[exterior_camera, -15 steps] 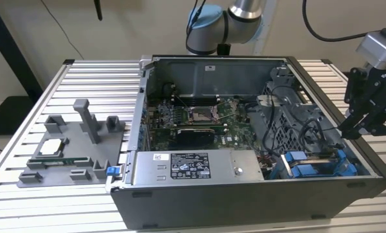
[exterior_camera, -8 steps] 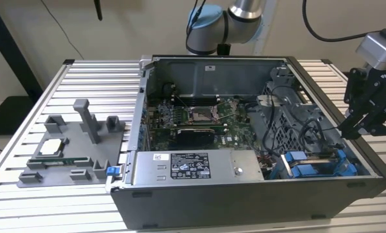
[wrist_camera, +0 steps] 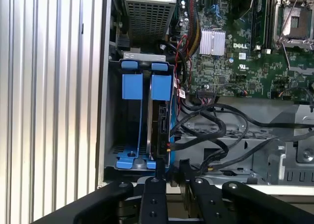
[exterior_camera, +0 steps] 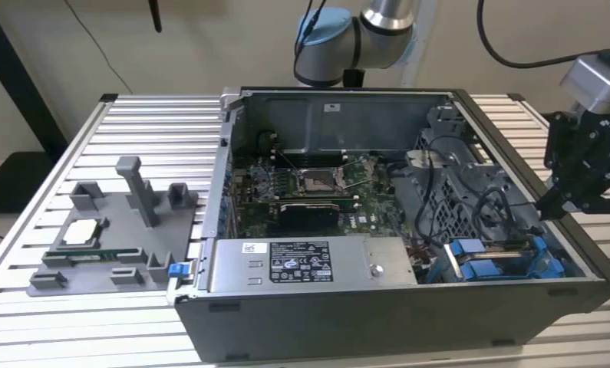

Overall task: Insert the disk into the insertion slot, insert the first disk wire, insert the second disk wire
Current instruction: 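Insert the second disk wire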

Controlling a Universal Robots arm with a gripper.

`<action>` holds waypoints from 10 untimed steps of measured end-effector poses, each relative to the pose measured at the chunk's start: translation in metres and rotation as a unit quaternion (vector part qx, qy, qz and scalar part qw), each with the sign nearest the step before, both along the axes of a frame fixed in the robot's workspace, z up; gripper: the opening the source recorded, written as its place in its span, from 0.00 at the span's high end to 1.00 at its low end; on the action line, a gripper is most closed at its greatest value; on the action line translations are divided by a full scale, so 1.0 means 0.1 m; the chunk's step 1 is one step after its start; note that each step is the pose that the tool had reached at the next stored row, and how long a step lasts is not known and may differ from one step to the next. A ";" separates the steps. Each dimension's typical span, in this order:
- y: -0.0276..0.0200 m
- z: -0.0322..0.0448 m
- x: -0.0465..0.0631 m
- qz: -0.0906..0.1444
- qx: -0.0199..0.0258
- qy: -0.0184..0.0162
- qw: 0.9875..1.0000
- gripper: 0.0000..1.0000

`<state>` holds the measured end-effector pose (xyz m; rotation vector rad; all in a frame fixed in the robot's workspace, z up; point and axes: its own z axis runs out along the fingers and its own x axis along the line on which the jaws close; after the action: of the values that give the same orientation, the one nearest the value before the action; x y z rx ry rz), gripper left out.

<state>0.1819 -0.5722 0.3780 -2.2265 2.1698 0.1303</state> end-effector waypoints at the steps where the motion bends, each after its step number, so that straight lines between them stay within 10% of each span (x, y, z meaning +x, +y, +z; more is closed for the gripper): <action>1: 0.000 -0.002 0.00 0.000 0.000 0.000 1.000 0.00; 10: 0.000 -0.029 0.00 -0.001 0.000 0.000 1.000 0.00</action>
<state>0.1819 -0.5721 0.3751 -2.2254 2.1710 0.1303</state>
